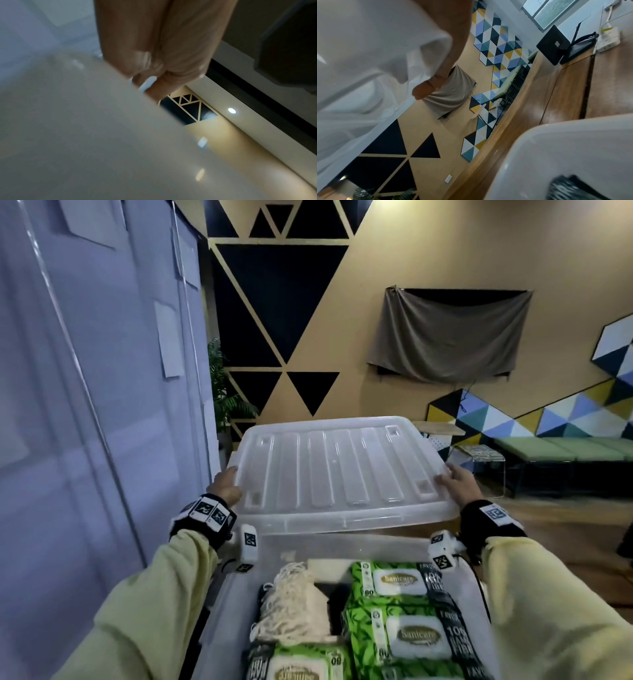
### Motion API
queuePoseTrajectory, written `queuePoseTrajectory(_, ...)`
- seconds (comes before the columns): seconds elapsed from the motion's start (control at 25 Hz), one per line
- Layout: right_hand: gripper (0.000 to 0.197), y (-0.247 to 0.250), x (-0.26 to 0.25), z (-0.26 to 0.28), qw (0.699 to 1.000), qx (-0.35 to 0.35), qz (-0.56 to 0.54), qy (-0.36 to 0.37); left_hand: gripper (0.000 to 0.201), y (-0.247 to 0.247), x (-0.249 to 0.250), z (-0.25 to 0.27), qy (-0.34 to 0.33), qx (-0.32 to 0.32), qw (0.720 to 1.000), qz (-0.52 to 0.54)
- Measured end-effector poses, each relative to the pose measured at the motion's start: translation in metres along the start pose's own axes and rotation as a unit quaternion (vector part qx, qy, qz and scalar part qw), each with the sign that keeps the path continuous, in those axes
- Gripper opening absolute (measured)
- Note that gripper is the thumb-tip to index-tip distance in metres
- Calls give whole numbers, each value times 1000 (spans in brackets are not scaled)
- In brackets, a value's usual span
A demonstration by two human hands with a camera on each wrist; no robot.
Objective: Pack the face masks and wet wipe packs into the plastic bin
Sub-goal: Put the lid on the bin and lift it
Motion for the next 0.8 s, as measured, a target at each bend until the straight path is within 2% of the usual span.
queuePoseTrajectory(0.08,53,13,6,30,1000,-11,8,-2,70,-7,-11,40,-11,17,999,-44)
queuePoseTrajectory(0.24,41,45,29,89,999,-41,29,-9,58,-27,-18,116,-20,32,999,-15)
queuePoseTrajectory(0.36,36,63,64,119,998,-35,32,-42,60,-29,-20,139,-33,-13,997,-69)
queuePoseTrajectory(0.48,40,57,75,144,998,-20,27,-52,66,-9,-18,140,-45,-33,997,-51)
queuePoseTrajectory(0.64,39,45,43,164,999,30,27,-26,64,27,4,112,-87,17,993,-78)
queuePoseTrajectory(0.8,39,31,28,158,999,41,11,-15,61,30,0,65,-119,49,989,-71)
Point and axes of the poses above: each hand's wrist, its own z-axis away from the middle knuckle, its own y-axis out of the back of the hand, x = y × z, the point moved 6 cm from there along -z, towards the middle knuckle
